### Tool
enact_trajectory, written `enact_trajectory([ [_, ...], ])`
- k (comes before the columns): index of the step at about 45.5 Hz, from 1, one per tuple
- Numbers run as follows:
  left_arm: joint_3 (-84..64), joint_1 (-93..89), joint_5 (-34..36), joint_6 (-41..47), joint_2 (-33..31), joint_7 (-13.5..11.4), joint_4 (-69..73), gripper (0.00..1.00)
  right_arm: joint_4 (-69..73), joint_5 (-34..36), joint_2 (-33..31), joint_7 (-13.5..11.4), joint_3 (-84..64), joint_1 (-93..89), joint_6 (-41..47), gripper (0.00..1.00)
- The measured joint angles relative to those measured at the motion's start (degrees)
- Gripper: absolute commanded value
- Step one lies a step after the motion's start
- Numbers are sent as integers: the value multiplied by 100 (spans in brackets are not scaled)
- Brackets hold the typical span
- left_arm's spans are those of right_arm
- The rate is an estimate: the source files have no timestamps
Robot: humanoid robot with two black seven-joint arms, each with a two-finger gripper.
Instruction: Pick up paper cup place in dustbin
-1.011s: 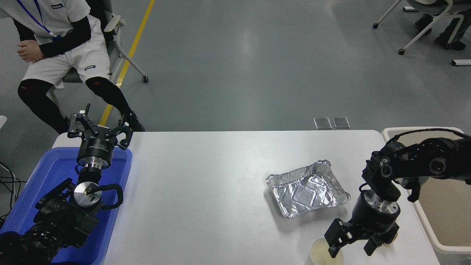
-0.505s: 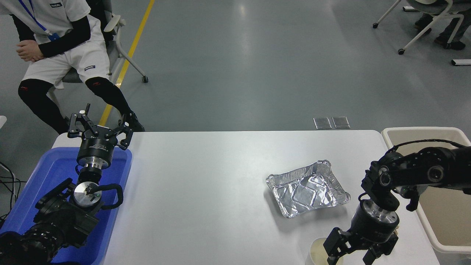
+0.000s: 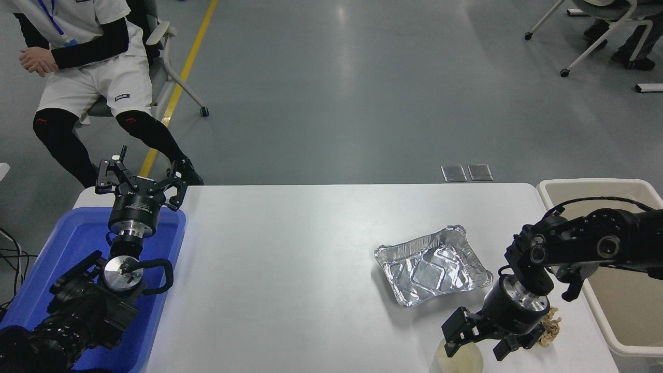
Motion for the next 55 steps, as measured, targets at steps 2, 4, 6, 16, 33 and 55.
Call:
enact_trajectory([
  [2, 0, 0, 0, 0, 0, 0, 0, 99, 0, 0, 0, 0, -6, -21, -51, 97],
  [4, 0, 0, 0, 0, 0, 0, 0, 99, 0, 0, 0, 1, -10, -39, -92, 97],
  [6, 0, 0, 0, 0, 0, 0, 0, 99, 1, 0, 0, 3, -15, -56, -136, 96],
  [16, 0, 0, 0, 0, 0, 0, 0, 99, 35, -17, -1, 13, -39, -99, -244, 75],
  [33, 0, 0, 0, 0, 0, 0, 0, 99, 205, -66, -33, 22, -110, -113, -286, 0],
  [55, 0, 0, 0, 0, 0, 0, 0, 99, 298, -72, -53, 38, -81, -82, -362, 0],
])
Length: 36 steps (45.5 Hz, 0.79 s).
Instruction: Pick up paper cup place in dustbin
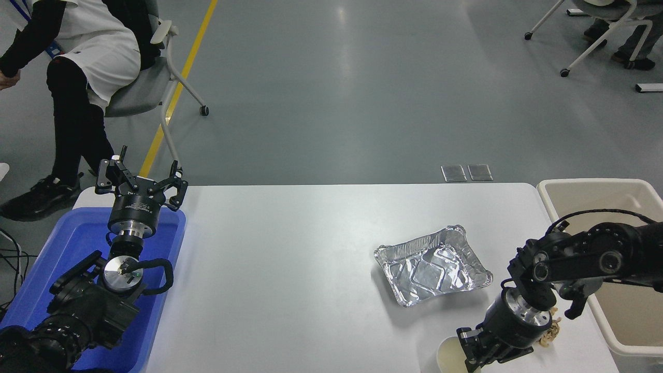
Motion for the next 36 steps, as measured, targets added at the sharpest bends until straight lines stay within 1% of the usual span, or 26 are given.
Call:
enact_trajectory([
  [16, 0, 0, 0, 0, 0, 0, 0, 99, 65, 22, -143, -3, 18, 255, 208, 0],
  [29, 0, 0, 0, 0, 0, 0, -1, 99, 110, 4, -337, -23, -216, 1013, 923, 0],
  [36, 0, 0, 0, 0, 0, 0, -1, 99, 114, -2, -374, -28, -450, 1521, 1155, 0],
])
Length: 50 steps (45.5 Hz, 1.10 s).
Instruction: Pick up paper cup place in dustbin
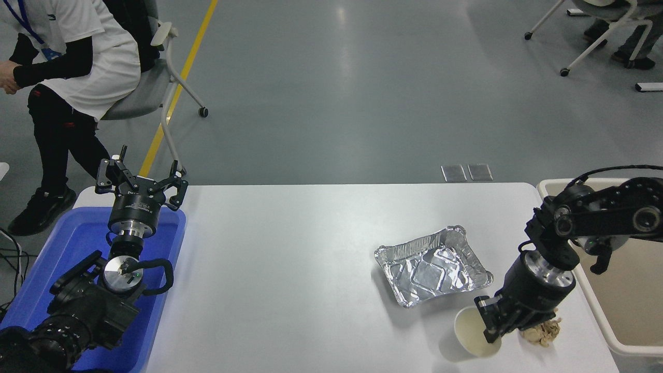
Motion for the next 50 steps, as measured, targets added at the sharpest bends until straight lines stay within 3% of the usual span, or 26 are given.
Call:
enact_trajectory([
  [50, 0, 0, 1, 0, 0, 0, 1, 99, 11, -5, -382, -11, -818, 3444, 231, 0],
])
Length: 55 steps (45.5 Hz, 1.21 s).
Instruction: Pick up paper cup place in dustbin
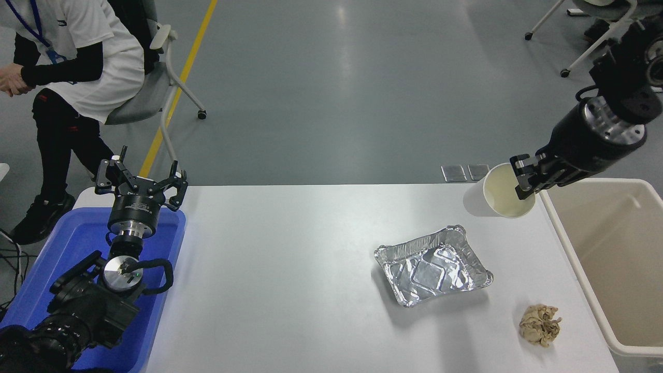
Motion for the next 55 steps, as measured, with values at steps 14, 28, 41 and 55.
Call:
enact_trajectory([
  [14, 0, 0, 0, 0, 0, 0, 0, 99, -1, -2, -18, 0, -127, 311, 2, 0],
  [28, 0, 0, -1, 0, 0, 0, -1, 99, -123, -273, -353, -4, -294, 368, 2, 0],
  [41, 0, 0, 1, 0, -1, 0, -2, 99, -563, -635, -853, -1, -629, 228, 2, 0],
  [55, 0, 0, -1, 0, 1, 0, 0, 99, -1547, -742, -1435, -9, -863, -464, 2, 0],
])
